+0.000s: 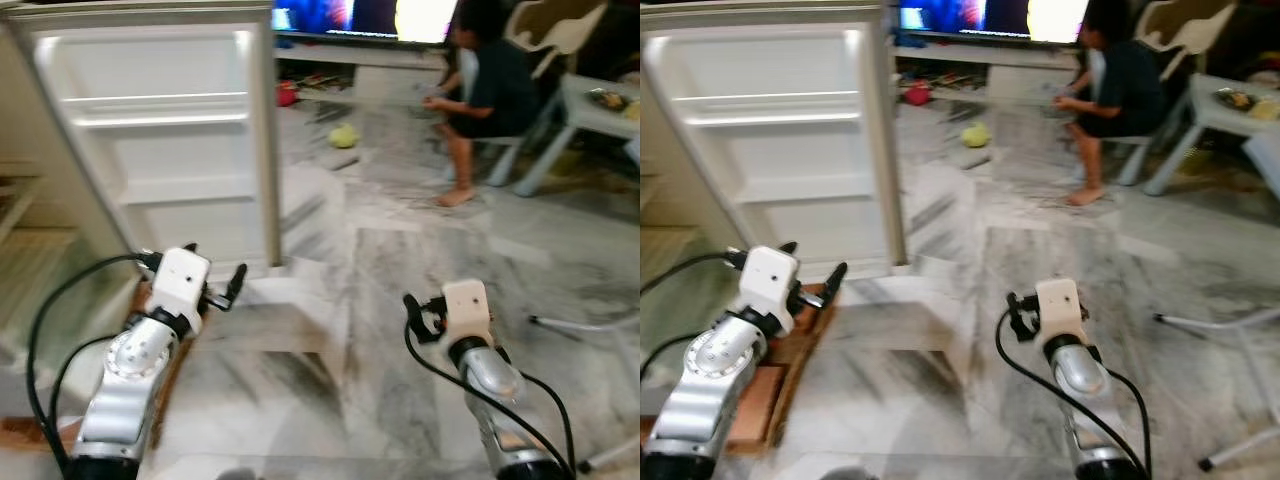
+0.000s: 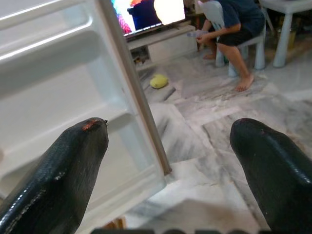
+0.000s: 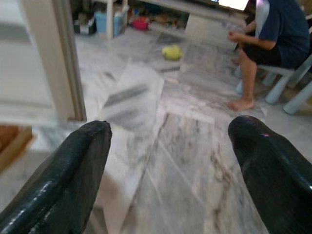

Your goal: Restocking fridge

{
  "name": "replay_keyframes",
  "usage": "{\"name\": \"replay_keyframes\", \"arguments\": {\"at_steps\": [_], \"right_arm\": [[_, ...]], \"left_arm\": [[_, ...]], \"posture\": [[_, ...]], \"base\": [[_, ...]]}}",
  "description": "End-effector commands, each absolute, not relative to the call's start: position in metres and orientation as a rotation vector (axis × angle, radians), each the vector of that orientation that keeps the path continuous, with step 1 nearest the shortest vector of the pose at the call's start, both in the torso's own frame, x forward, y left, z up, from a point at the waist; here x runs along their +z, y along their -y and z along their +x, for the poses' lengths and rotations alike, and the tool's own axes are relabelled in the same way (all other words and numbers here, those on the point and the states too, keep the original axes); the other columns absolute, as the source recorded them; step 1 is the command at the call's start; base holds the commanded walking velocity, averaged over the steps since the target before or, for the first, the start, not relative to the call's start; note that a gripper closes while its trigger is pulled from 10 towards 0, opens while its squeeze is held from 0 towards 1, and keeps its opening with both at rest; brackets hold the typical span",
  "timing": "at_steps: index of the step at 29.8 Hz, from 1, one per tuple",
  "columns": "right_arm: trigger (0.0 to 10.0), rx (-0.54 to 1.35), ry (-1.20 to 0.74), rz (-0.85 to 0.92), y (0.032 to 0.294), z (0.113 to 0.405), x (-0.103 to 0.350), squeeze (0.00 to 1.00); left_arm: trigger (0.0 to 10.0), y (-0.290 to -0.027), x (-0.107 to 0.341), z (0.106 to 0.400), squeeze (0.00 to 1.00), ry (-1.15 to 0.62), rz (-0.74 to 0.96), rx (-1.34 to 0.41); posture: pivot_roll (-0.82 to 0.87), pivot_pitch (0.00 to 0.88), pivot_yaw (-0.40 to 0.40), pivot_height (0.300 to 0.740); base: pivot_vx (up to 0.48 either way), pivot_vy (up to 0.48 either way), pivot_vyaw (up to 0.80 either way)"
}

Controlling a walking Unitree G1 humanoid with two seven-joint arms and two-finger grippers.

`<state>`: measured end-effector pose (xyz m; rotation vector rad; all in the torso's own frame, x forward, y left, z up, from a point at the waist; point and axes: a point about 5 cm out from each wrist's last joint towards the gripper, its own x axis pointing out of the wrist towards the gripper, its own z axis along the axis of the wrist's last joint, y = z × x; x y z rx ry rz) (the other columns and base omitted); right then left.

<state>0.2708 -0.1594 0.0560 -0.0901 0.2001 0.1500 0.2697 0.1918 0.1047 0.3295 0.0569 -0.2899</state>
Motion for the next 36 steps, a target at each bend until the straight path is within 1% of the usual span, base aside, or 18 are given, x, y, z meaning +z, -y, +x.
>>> {"name": "replay_keyframes", "arguments": {"at_steps": [1, 2, 6, 8, 10, 12, 14, 18, 24, 27, 28, 36], "right_arm": [[10.0, 0.158, -0.178, -0.056, 0.152, 0.273, 0.057, 0.0], [10.0, 0.139, -0.167, -0.039, 0.151, 0.273, 0.057, 0.0], [10.0, 0.125, -0.156, -0.026, 0.152, 0.273, 0.059, 0.0], [10.0, 0.114, -0.154, -0.018, 0.157, 0.272, 0.059, 0.0], [10.0, 0.125, -0.149, -0.045, 0.16, 0.272, 0.06, 0.0], [10.0, 0.131, -0.12, -0.063, 0.164, 0.274, 0.064, 0.0], [10.0, 0.129, -0.113, -0.073, 0.166, 0.276, 0.065, 0.0], [10.0, 0.122, -0.1, -0.067, 0.166, 0.283, 0.069, 0.0], [10.0, 0.13, -0.089, -0.066, 0.163, 0.284, 0.071, 0.0], [10.0, 0.129, -0.096, -0.064, 0.163, 0.282, 0.069, 0.0], [10.0, 0.133, -0.092, -0.072, 0.164, 0.281, 0.067, 0.0], [10.0, 0.129, -0.1, -0.07, 0.165, 0.281, 0.065, 0.0]], "left_arm": [[10.0, -0.198, 0.093, 0.269, 0.0, -0.104, 0.36, -0.278], [10.0, -0.199, 0.09, 0.271, 0.0, -0.107, 0.349, -0.241], [10.0, -0.2, 0.086, 0.273, 0.0, -0.118, 0.301, -0.186], [10.0, -0.2, 0.083, 0.276, 0.0, -0.113, 0.261, -0.101], [10.0, -0.2, 0.081, 0.276, 0.0, -0.11, 0.236, -0.081], [10.0, -0.207, 0.082, 0.277, 0.0, -0.104, 0.222, -0.015], [10.0, -0.21, 0.081, 0.278, 0.0, -0.1, 0.207, 0.012], [10.0, -0.209, 0.084, 0.281, 0.0, -0.087, 0.204, 0.025], [10.0, -0.208, 0.085, 0.284, 0.0, -0.078, 0.203, 0.029], [10.0, -0.207, 0.085, 0.286, 0.0, -0.078, 0.2, 0.028], [10.0, -0.204, 0.082, 0.293, 0.0, -0.081, 0.199, 0.027], [10.0, -0.203, 0.082, 0.293, 0.0, -0.081, 0.199, 0.037]], "posture": [[0.04, 0.002, -0.045, 0.74], [0.03, 0.0, -0.039, 0.74], [0.02, 0.0, -0.035, 0.74], [0.02, 0.0, -0.037, 0.74], [0.02, 0.0, -0.047, 0.74], [0.03, 0.0, -0.05, 0.74], [0.03, 0.0, -0.049, 0.74], [0.04, 0.0, -0.048, 0.74], [0.03, 0.0, -0.044, 0.74], [0.02, 0.0, -0.043, 0.74], [0.02, 0.0, -0.038, 0.74], [0.02, 0.0, -0.039, 0.74]], "base": [[0.48, 0.0, 0.0], [0.48, 0.0, 0.0], [0.48, 0.0, 0.0], [0.48, 0.0, 0.0], [0.48, 0.0, 0.0], [0.48, 0.0, 0.0], [0.48, 0.0, 0.54], [0.48, 0.0, 0.64], [0.48, 0.0, 0.56], [0.48, 0.0, 0.0], [0.465, 0.0, 0.0], [0.462, 0.0, 0.0]]}}
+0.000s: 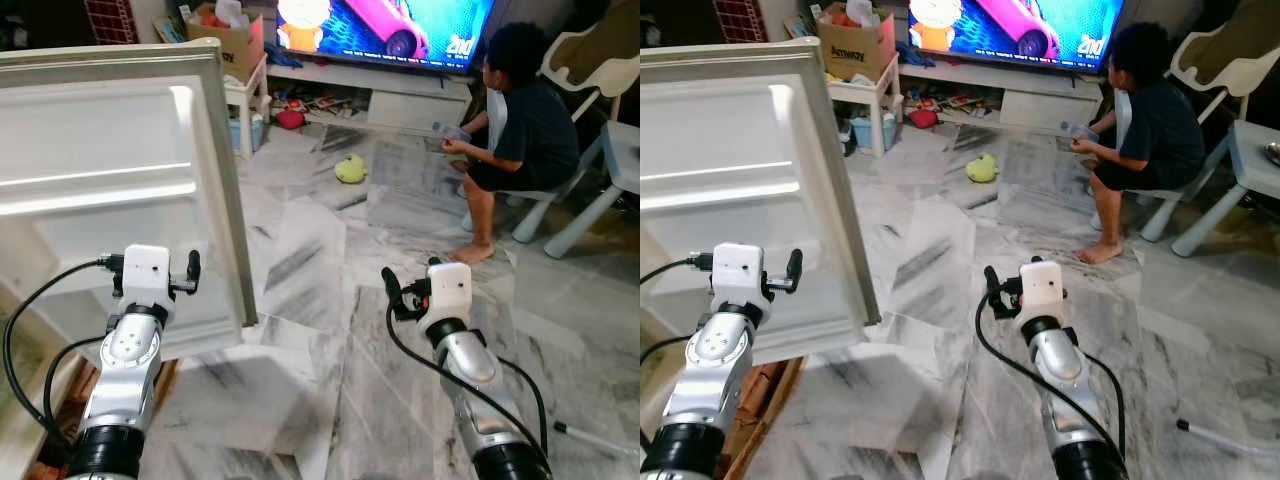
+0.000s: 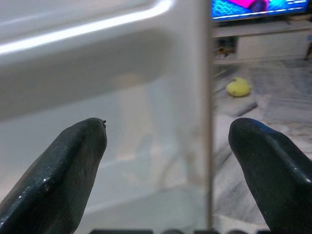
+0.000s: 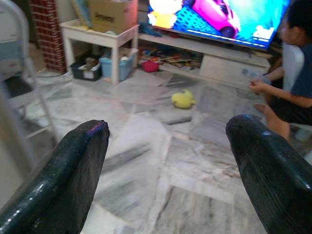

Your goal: Restocking fridge

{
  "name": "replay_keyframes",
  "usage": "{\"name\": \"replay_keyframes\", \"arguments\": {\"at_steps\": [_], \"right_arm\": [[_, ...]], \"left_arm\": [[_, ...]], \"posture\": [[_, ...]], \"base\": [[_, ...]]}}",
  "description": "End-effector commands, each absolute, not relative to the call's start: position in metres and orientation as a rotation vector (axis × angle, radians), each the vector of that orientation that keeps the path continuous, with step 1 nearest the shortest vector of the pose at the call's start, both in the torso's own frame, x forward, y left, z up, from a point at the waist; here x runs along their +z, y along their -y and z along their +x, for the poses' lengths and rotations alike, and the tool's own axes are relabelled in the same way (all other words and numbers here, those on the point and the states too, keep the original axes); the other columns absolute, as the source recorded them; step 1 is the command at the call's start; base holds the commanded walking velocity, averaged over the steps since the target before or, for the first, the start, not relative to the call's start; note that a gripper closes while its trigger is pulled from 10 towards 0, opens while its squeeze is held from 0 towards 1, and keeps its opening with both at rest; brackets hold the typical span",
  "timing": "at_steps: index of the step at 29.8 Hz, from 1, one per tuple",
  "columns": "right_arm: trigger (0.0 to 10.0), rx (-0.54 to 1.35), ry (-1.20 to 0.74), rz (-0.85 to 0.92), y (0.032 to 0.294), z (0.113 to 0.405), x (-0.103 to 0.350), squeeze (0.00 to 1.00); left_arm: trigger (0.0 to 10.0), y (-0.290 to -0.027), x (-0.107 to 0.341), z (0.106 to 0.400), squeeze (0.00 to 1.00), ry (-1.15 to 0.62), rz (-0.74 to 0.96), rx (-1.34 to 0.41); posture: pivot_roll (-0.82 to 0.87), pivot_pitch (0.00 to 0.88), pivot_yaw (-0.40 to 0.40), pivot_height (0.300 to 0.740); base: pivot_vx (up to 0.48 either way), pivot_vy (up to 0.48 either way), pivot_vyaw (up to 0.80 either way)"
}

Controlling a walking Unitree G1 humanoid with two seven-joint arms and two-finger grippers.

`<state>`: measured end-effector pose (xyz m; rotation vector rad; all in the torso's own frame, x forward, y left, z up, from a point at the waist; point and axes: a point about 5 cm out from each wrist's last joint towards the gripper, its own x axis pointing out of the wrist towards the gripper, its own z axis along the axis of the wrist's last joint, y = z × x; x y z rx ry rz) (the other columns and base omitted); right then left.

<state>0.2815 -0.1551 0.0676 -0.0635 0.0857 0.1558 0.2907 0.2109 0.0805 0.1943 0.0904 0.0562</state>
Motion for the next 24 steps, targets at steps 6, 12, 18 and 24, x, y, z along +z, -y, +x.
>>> {"name": "replay_keyframes", "arguments": {"at_steps": [6, 12, 18, 24], "right_arm": [[10.0, 0.132, -0.104, -0.071, 0.164, 0.281, 0.064, 0.0], [10.0, 0.136, -0.107, -0.068, 0.164, 0.279, 0.063, 0.0], [10.0, 0.135, -0.111, -0.063, 0.165, 0.276, 0.061, 0.0], [10.0, 0.14, -0.119, -0.069, 0.165, 0.275, 0.059, 0.0]], "left_arm": [[10.0, -0.205, 0.08, 0.294, 0.0, -0.092, 0.186, 0.072], [10.0, -0.205, 0.081, 0.288, 0.0, -0.07, 0.123, 0.052], [10.0, -0.21, 0.075, 0.269, 0.0, -0.087, 0.131, 0.026], [10.0, -0.211, 0.077, 0.259, 0.0, -0.066, 0.181, 0.038]], "posture": [[0.02, 0.0, -0.04, 0.74], [0.02, 0.0, -0.038, 0.74], [0.02, 0.0, -0.024, 0.74], [0.03, 0.0, -0.027, 0.74]], "base": [[0.366, 0.0, 0.0], [0.0, 0.0, 0.0], [0.0, 0.0, 0.0], [0.0, 0.0, 0.0]]}}
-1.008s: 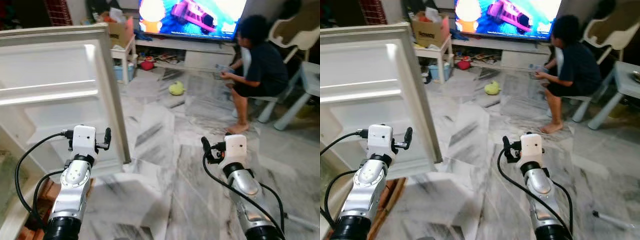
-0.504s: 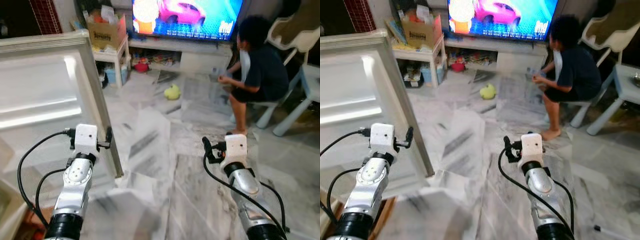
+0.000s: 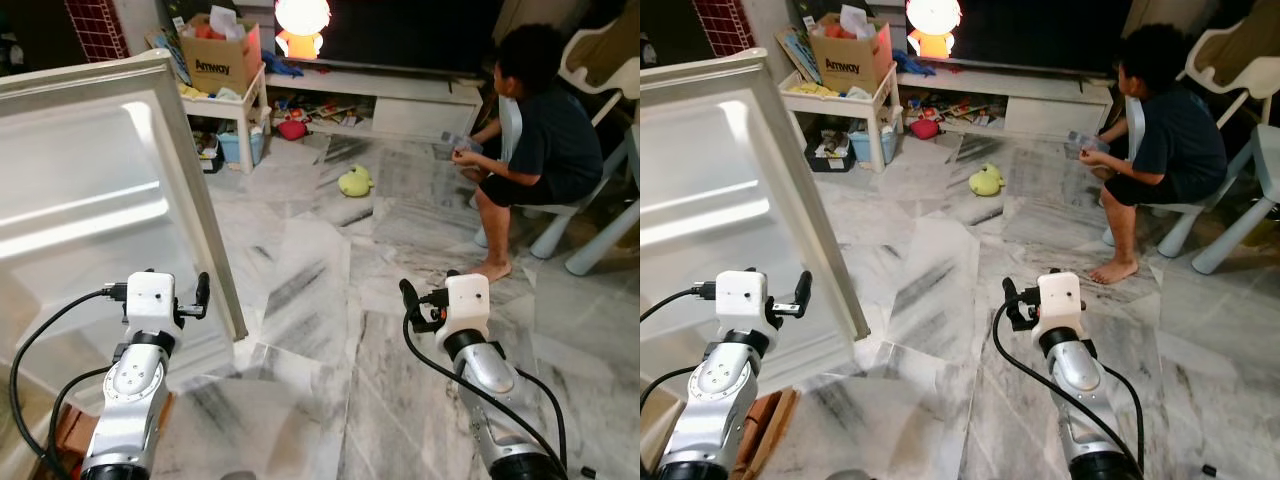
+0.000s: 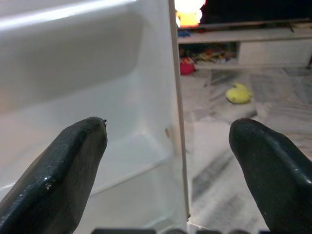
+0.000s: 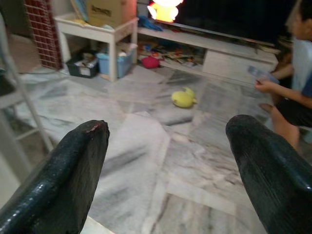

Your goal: Restocking fridge

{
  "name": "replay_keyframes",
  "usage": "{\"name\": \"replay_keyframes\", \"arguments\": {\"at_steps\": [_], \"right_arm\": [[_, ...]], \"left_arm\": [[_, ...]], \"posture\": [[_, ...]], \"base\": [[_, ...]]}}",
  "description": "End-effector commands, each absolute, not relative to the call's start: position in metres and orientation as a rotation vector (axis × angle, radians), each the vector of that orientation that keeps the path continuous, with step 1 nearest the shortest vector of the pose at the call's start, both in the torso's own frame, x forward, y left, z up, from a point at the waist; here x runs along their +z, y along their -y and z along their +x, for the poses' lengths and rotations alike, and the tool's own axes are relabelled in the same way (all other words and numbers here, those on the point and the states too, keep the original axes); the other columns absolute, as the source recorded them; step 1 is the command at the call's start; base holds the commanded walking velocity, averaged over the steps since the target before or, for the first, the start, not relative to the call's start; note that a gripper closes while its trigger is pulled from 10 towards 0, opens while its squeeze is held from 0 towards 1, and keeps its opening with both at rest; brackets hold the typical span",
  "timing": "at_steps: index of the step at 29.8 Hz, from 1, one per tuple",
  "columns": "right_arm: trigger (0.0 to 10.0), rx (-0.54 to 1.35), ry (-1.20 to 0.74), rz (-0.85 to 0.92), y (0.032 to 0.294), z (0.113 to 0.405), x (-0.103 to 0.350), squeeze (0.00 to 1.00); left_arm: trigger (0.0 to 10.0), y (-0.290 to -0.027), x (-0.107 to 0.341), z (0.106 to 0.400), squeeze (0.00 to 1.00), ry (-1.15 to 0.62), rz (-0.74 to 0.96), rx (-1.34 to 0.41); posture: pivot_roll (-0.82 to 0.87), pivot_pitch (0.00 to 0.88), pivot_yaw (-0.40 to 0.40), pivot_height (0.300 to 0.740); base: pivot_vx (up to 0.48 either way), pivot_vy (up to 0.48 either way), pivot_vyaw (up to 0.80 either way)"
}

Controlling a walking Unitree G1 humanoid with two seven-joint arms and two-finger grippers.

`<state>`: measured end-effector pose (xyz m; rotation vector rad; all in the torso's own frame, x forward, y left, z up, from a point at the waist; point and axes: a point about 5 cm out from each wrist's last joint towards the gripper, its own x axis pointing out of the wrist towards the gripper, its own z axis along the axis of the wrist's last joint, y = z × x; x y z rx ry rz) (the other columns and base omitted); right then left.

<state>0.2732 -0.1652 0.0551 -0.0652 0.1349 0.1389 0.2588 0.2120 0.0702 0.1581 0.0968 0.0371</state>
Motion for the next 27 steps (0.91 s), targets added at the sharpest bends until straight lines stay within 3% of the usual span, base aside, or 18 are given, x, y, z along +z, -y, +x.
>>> {"name": "replay_keyframes", "arguments": {"at_steps": [1, 14, 27], "right_arm": [[10.0, 0.14, -0.119, -0.069, 0.165, 0.275, 0.059, 0.0], [10.0, 0.063, -0.072, -0.052, 0.175, 0.28, 0.069, 0.0], [10.0, 0.084, -0.054, -0.041, 0.171, 0.284, 0.074, 0.0]], "left_arm": [[10.0, -0.211, 0.077, 0.259, 0.0, -0.066, 0.181, 0.038], [10.0, -0.202, 0.086, 0.256, 0.0, -0.04, 0.192, -0.048], [10.0, -0.193, 0.103, 0.269, 0.0, 0.009, 0.169, -0.103]], "posture": [[0.03, 0.0, -0.027, 0.74], [0.04, 0.0, -0.036, 0.74], [0.03, 0.0, -0.024, 0.74]], "base": [[0.0, 0.0, 0.0], [0.0, 0.0, 0.0], [0.0, 0.0, -0.8]]}}
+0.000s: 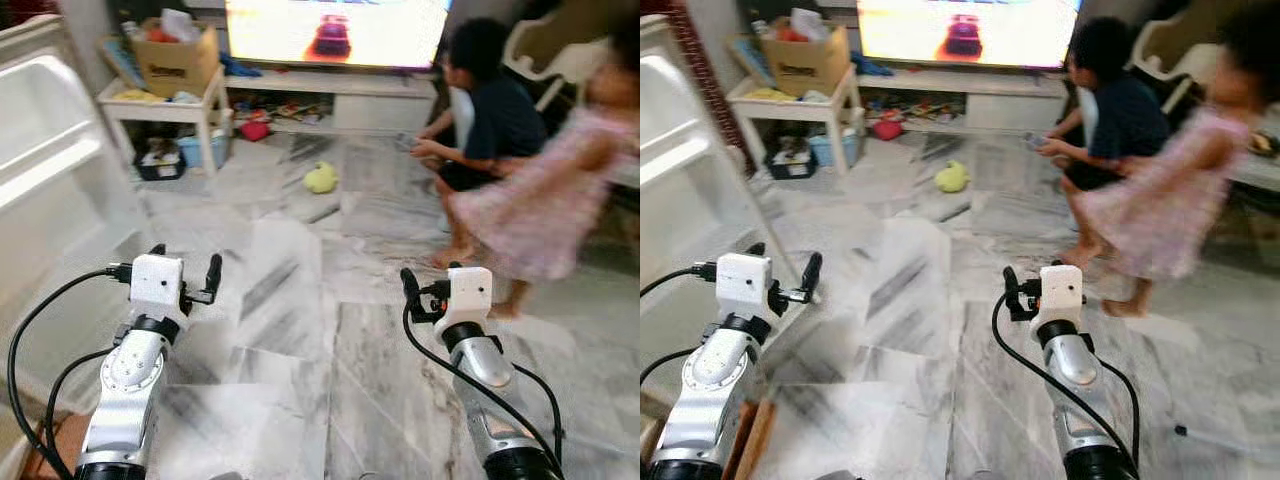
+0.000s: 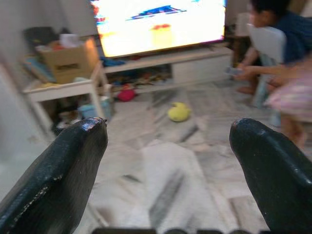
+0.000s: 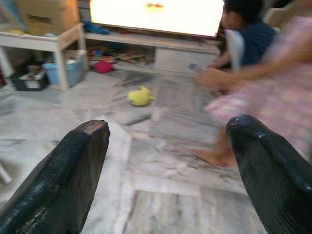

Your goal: Restocking fridge

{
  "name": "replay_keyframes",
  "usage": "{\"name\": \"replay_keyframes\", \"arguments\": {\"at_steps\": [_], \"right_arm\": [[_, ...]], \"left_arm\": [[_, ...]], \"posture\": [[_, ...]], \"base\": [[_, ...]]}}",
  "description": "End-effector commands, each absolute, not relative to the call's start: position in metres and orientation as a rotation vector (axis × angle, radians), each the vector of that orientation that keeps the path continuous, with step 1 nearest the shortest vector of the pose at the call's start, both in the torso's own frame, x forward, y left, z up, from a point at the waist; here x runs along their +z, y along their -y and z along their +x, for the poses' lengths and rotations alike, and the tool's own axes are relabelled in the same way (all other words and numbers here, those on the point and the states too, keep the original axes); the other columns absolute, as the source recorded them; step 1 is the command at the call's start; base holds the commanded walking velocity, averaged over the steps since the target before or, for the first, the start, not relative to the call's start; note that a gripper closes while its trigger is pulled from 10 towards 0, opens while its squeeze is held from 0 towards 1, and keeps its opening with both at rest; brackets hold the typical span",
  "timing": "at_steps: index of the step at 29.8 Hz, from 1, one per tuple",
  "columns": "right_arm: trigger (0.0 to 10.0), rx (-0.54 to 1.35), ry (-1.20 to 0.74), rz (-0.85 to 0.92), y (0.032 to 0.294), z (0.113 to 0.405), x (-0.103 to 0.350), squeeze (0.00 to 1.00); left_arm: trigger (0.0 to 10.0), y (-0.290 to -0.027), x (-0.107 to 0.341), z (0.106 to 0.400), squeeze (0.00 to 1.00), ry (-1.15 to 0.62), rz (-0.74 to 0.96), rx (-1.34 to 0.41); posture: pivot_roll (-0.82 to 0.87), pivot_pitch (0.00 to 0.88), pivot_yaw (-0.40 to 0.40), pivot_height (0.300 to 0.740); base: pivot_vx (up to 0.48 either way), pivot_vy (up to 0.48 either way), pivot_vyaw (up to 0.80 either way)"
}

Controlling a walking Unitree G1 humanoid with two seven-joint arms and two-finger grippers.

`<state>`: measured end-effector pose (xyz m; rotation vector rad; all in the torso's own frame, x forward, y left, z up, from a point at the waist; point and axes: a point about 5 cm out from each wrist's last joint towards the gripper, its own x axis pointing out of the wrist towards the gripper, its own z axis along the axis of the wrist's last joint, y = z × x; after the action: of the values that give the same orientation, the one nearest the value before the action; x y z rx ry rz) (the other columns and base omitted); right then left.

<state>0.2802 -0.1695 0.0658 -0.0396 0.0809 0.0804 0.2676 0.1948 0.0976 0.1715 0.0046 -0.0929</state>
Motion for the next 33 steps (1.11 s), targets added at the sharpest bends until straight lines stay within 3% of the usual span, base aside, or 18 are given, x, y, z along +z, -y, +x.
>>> {"name": "replay_keyframes", "arguments": {"at_steps": [1, 16, 21, 33], "right_arm": [[10.0, 0.087, -0.047, -0.045, 0.17, 0.285, 0.076, 0.0], [10.0, 0.096, 0.04, -0.087, 0.168, 0.286, 0.098, 0.0], [10.0, 0.086, 0.019, -0.091, 0.171, 0.283, 0.092, 0.0], [10.0, 0.069, -0.008, -0.101, 0.175, 0.277, 0.086, 0.0]], "left_arm": [[10.0, -0.191, 0.103, 0.269, 0.0, 0.006, 0.172, -0.107], [10.0, -0.176, 0.097, 0.266, 0.0, -0.012, 0.144, -0.174], [10.0, -0.173, 0.094, 0.265, 0.0, -0.022, 0.139, -0.183], [10.0, -0.172, 0.09, 0.264, 0.0, -0.041, 0.132, -0.187]], "posture": [[0.03, 0.0, -0.024, 0.74], [0.0, 0.0, -0.019, 0.74], [-0.01, 0.0, -0.017, 0.74], [-0.01, 0.0, -0.016, 0.74]], "base": [[0.0, 0.0, -0.8], [0.0, -0.016, -0.8], [0.0, -0.39, -0.8], [0.0, 0.0, -0.8]]}}
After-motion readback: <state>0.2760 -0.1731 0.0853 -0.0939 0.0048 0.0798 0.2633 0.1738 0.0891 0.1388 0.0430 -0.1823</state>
